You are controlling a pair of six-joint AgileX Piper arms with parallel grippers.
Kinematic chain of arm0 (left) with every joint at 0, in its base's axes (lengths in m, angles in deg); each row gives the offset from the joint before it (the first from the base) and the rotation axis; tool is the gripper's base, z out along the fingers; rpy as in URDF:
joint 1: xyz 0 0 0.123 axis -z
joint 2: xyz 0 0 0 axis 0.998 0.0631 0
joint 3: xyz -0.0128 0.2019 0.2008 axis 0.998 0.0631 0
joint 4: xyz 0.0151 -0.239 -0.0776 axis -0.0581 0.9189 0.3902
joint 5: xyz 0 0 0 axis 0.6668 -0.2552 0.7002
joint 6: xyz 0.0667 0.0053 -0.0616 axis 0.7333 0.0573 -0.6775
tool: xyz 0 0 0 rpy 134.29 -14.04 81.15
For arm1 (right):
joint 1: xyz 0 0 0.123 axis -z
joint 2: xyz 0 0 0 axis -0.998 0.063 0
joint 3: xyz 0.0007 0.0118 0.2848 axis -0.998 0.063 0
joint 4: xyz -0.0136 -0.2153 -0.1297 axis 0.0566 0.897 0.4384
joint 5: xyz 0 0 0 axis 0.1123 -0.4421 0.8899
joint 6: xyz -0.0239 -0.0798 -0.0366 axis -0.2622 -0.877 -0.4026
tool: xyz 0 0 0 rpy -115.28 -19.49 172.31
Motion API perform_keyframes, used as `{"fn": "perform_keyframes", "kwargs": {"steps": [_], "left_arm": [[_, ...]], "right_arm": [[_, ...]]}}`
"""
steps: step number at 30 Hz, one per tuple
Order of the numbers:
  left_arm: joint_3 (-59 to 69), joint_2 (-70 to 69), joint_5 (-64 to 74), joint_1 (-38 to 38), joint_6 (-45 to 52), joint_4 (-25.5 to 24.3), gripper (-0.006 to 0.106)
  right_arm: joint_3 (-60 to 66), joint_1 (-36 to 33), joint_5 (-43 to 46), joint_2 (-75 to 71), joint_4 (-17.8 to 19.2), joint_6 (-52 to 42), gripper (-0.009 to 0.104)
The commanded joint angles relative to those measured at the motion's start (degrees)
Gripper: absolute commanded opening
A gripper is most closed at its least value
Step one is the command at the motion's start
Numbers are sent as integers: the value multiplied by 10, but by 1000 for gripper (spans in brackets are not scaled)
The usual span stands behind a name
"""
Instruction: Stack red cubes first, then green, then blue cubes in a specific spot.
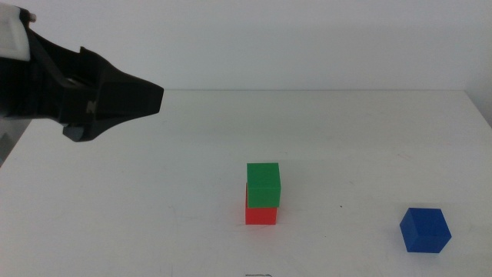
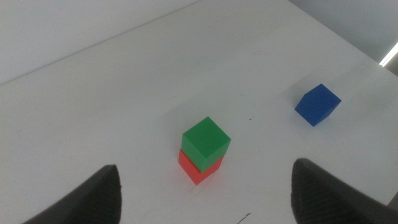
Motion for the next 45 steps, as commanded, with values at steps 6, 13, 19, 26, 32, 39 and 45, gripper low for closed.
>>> {"fn": "perform_keyframes", "kwargs": {"steps": [6,13,19,26,32,39,45], "left_arm": [[-14,-7,-28,0,0,18,94],[-14,-7,-28,0,0,17,94],[-14,-7,-28,0,0,17,94],[-14,-7,-28,0,0,17,94],[-14,-7,-28,0,0,17,94],[-14,-7,-28,0,0,17,94],[-14,-7,-28,0,0,17,94]], "right_arm": [[-88,-2,-15,21,-36,-5,85],[-263,-2,-149,165,-38,-5,85],[-388,-2,-300,310,-41,-6,85],[-517,-2,-506,471,-40,-5,85],[-592,-3,-545,559,-22,-5,85],[-607,-37,-541,625,-27,-5,85],[-635,-40,-538,691,-29,-5,85]]}}
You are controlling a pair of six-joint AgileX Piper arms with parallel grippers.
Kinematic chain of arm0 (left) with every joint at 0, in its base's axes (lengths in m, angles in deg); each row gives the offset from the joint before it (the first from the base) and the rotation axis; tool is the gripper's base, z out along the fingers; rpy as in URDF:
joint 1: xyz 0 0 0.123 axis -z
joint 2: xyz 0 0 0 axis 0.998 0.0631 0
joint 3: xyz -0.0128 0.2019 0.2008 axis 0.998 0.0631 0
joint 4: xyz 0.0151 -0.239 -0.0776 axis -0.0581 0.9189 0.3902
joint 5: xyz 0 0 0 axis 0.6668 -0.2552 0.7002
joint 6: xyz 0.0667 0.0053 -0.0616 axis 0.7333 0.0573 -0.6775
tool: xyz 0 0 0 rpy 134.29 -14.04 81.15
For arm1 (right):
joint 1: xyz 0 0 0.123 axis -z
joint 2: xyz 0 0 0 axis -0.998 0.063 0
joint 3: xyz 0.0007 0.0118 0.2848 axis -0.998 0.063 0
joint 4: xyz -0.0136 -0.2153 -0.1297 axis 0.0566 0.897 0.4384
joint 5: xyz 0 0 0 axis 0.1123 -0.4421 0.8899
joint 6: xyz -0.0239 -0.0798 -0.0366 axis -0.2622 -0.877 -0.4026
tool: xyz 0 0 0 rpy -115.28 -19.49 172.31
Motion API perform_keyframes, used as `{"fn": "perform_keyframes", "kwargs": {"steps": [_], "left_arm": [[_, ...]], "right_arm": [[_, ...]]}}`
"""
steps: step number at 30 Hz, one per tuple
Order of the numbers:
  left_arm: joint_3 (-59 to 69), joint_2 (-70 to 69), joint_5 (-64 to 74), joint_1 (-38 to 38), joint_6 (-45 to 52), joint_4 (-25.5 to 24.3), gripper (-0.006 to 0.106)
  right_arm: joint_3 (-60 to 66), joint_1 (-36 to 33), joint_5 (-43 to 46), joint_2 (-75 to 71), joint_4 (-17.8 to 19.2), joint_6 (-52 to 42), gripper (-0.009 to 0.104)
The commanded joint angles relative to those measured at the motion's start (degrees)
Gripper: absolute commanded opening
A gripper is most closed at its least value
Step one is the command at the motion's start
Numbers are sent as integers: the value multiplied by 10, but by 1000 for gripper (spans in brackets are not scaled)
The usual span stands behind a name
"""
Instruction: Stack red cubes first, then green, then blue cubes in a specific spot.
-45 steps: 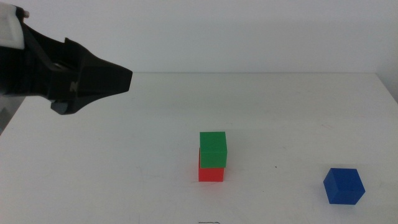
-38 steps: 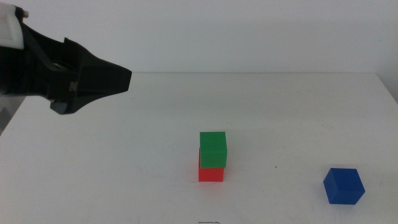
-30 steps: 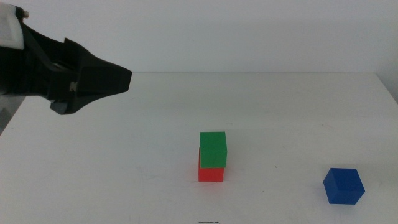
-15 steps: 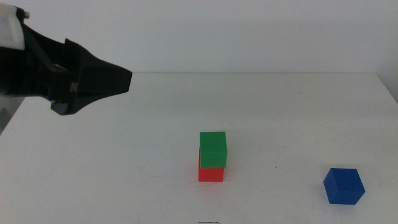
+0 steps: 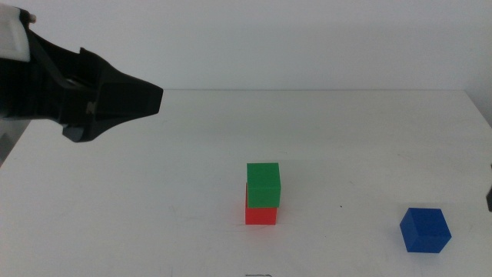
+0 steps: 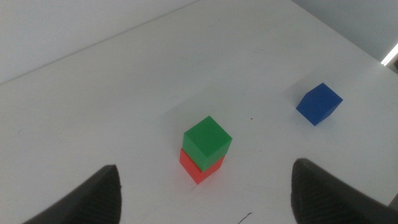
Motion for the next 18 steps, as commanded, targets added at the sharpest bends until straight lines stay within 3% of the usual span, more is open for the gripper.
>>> {"fn": "perform_keyframes", "kwargs": {"steps": [1,9,15,18], "left_arm": [[-14,-7,-28,0,0,19,94],[-14,-7,-28,0,0,19,94],[-14,-7,-28,0,0,19,94],[-14,-7,-28,0,0,19,94]], "right_arm": [[-35,-1,-22,13,9,-5,85],[-62,-1,13,56,-7,-15,85],[-62,-1,22,85,-68,-118,85],[-62,-1,33,105,-61,-105,85]]}}
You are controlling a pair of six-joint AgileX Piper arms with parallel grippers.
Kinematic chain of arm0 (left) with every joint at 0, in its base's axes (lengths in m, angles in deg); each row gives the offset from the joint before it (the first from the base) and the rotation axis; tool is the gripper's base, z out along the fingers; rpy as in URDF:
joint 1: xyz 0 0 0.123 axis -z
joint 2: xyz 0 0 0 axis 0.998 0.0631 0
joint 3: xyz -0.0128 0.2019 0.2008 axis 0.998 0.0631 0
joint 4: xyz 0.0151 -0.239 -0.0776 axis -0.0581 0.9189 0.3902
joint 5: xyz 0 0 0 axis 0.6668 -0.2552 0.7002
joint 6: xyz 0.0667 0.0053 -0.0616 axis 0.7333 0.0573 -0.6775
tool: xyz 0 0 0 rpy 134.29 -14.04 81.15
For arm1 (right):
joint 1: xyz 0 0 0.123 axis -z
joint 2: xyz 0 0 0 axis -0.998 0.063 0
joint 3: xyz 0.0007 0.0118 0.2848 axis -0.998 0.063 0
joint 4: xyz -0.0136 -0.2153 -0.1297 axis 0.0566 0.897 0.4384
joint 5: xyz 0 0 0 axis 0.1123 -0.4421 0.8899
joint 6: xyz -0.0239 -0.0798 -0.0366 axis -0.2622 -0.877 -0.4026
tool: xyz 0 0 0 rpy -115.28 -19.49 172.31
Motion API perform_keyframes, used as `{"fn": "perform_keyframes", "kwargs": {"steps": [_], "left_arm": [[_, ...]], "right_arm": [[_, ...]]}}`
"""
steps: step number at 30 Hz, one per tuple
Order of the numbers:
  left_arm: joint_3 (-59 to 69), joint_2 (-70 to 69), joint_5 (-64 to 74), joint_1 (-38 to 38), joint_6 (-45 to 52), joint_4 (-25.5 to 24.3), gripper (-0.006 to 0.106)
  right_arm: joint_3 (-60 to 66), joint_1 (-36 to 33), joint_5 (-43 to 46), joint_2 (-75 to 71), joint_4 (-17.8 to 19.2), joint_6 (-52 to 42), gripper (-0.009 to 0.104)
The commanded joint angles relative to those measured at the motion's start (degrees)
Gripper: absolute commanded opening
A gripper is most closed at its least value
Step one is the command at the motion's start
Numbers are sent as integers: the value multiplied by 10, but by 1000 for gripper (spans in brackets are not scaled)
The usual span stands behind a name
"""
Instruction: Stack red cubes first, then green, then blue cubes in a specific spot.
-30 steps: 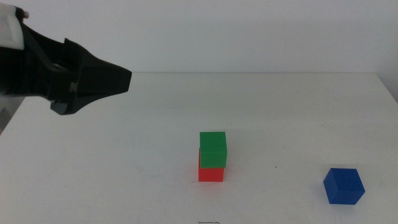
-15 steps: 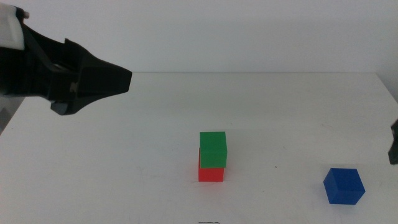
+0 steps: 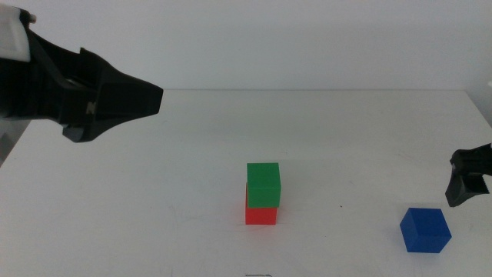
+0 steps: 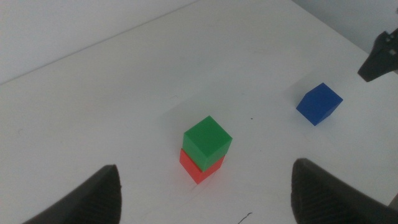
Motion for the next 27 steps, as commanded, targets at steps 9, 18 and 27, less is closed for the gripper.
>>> {"fn": "perform_keyframes", "kwargs": {"steps": [9,18,27], "left_arm": [[-14,-7,-28,0,0,19,94],[-14,-7,-28,0,0,19,94],[-14,-7,-28,0,0,19,94]], "right_arm": [[-18,-37,50,45,41,46,85],[-13,-48,77,103,41,70,85],[-2,-48,104,144,41,72,85]]}}
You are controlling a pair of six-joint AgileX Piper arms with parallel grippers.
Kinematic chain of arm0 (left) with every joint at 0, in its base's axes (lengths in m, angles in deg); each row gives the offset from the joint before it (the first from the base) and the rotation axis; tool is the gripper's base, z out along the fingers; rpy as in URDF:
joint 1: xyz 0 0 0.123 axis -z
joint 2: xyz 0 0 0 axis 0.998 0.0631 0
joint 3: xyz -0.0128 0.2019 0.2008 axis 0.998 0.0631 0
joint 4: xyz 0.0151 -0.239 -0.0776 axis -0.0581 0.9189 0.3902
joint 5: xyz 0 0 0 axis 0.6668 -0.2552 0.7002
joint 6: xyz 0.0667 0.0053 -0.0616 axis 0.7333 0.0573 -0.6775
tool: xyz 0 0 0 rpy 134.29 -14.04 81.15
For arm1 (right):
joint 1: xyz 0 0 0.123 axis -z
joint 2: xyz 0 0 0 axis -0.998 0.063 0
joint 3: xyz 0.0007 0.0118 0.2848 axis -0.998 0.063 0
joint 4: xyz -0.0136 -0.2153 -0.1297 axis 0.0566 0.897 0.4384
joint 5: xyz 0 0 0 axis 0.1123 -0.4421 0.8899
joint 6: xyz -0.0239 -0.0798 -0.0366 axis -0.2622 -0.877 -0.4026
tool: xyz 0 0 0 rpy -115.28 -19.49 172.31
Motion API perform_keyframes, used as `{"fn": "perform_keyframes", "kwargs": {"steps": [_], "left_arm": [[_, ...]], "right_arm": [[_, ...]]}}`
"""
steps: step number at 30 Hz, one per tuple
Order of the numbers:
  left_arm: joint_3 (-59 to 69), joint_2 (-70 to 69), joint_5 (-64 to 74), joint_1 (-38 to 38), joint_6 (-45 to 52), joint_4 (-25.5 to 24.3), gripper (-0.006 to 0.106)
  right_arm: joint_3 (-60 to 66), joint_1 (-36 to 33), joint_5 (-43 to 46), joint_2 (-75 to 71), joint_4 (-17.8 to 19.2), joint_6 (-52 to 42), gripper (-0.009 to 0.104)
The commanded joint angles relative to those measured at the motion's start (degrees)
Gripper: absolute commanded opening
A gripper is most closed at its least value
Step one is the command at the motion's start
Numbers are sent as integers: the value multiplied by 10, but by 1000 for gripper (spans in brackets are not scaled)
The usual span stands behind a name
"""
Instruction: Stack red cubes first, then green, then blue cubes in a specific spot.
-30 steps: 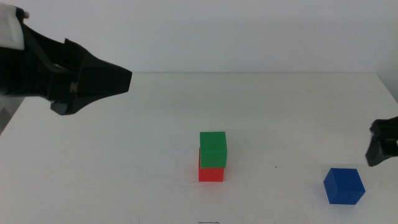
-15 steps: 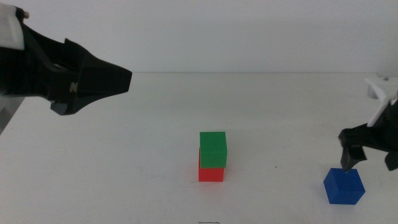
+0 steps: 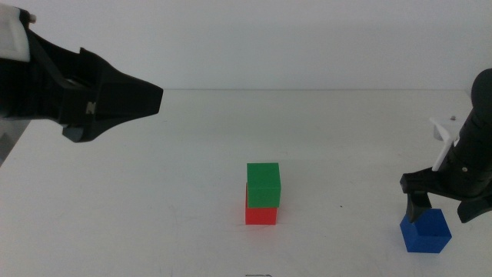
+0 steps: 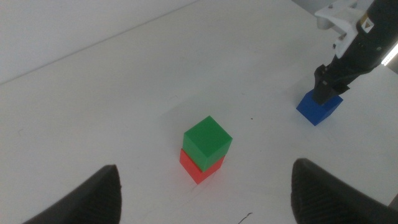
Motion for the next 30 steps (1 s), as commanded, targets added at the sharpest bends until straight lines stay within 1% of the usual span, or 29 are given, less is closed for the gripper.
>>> {"fn": "perform_keyframes", "kwargs": {"steps": [1,12,16,21,23,25,28,30], "left_arm": [[-14,-7,-28,0,0,19,94],[-14,-7,-28,0,0,19,94],[-14,-7,-28,0,0,19,94],[-14,-7,-28,0,0,19,94],[-14,-7,-28,0,0,19,94],[-14,-7,-28,0,0,19,94],[-14,-7,-28,0,0,19,94],[-14,-7,-28,0,0,19,94]], "right_arm": [[-11,-1,5,-13,10,1,85],[-11,-1,24,27,9,6,83],[-11,-1,36,37,10,13,77],[-11,-1,35,48,11,19,66],[-11,-1,35,49,11,23,59],[-11,-1,34,49,14,28,48],[-12,-1,26,47,16,29,25],[-18,-6,4,37,17,29,8]]}}
